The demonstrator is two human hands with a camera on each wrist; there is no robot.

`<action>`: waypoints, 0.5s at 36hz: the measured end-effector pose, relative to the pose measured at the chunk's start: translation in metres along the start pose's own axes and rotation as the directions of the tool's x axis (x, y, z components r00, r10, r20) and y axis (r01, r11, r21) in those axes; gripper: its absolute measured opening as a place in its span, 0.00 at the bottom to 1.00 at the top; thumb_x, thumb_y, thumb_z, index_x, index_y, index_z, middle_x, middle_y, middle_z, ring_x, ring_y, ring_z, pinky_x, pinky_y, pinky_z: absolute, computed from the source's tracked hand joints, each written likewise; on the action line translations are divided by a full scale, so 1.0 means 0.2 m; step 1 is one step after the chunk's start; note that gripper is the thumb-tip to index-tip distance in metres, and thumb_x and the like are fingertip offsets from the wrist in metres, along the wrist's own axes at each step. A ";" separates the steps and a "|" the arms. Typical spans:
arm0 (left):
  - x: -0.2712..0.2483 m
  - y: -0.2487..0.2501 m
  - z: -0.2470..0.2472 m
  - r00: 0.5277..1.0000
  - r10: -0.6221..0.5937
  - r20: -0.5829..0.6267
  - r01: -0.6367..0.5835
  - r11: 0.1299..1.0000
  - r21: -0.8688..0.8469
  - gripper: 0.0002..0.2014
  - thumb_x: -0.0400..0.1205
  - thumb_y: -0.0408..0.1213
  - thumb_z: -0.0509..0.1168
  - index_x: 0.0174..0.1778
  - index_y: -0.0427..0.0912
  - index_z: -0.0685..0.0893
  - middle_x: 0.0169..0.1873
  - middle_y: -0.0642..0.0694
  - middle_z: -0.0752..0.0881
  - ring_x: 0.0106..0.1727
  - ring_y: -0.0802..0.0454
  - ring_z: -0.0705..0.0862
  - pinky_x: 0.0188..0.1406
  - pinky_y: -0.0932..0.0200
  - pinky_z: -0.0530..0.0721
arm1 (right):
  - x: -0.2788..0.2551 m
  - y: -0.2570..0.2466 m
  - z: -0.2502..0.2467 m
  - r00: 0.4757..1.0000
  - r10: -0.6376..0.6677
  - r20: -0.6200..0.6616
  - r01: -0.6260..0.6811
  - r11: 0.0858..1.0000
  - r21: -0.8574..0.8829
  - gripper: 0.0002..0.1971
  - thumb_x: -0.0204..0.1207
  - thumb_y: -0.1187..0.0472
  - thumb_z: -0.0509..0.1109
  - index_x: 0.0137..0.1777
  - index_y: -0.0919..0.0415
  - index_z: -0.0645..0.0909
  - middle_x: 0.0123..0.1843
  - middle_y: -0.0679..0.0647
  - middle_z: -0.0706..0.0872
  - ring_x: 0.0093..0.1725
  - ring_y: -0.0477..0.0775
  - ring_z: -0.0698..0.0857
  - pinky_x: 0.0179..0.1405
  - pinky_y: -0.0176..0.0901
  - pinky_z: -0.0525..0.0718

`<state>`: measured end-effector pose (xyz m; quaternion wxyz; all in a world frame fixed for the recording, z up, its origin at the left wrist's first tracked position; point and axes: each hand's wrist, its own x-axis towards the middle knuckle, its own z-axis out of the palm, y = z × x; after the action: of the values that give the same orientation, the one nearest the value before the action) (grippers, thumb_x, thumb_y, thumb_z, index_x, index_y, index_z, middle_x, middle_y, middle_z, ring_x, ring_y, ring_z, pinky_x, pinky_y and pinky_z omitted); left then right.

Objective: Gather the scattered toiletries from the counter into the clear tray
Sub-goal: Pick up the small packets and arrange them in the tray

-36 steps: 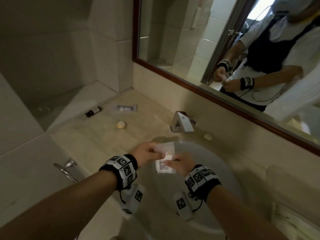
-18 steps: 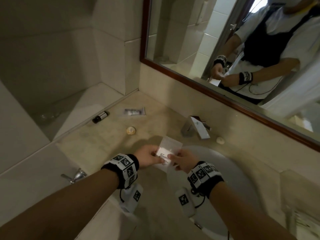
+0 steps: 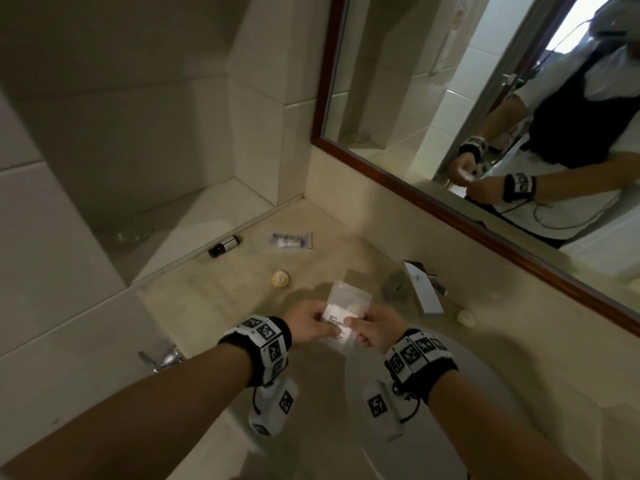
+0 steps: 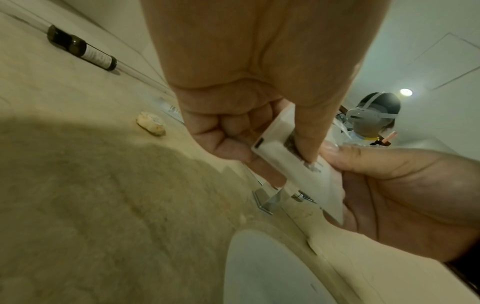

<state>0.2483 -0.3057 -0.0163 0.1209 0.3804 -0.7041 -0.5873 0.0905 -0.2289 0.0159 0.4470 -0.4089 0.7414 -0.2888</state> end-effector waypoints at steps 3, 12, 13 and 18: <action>0.05 -0.01 -0.06 0.998 -0.053 -0.021 0.052 0.998 -0.028 0.11 0.74 0.30 0.76 0.50 0.42 0.87 0.38 0.53 0.86 0.39 0.59 0.83 0.42 0.67 0.82 | 0.08 -0.05 0.03 1.000 -0.003 0.012 0.003 0.999 -0.038 0.06 0.77 0.60 0.72 0.38 0.55 0.83 0.31 0.56 0.82 0.32 0.54 0.81 0.35 0.49 0.82; 0.33 -0.03 -0.40 0.992 -0.105 0.067 0.091 0.978 0.186 0.19 0.74 0.45 0.75 0.60 0.45 0.86 0.57 0.46 0.88 0.58 0.47 0.85 0.64 0.44 0.83 | 0.46 -0.23 0.11 0.979 0.203 -0.010 -0.199 0.971 0.134 0.09 0.75 0.62 0.74 0.35 0.55 0.80 0.31 0.53 0.80 0.29 0.50 0.77 0.29 0.39 0.77; 0.38 -0.03 -0.45 0.990 -0.116 0.083 0.096 0.971 0.220 0.23 0.74 0.47 0.75 0.64 0.47 0.82 0.60 0.47 0.86 0.60 0.47 0.84 0.65 0.44 0.82 | 0.51 -0.24 0.12 0.973 0.228 -0.029 -0.221 0.963 0.153 0.09 0.75 0.62 0.73 0.35 0.55 0.80 0.31 0.54 0.80 0.30 0.51 0.77 0.30 0.41 0.77; 0.60 -0.03 -0.67 0.997 -0.064 0.036 0.036 0.849 0.527 0.32 0.84 0.43 0.63 0.82 0.47 0.59 0.75 0.43 0.72 0.69 0.41 0.78 0.68 0.46 0.79 | 0.75 -0.26 0.15 0.940 0.331 -0.085 -0.309 0.930 0.201 0.07 0.76 0.58 0.73 0.37 0.56 0.82 0.34 0.54 0.84 0.33 0.53 0.81 0.35 0.44 0.80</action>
<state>0.2518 -0.4852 -0.0166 -0.0215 0.4017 -0.8306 -0.3850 0.0963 -0.3860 -0.0188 0.4798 -0.2215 0.7931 -0.3028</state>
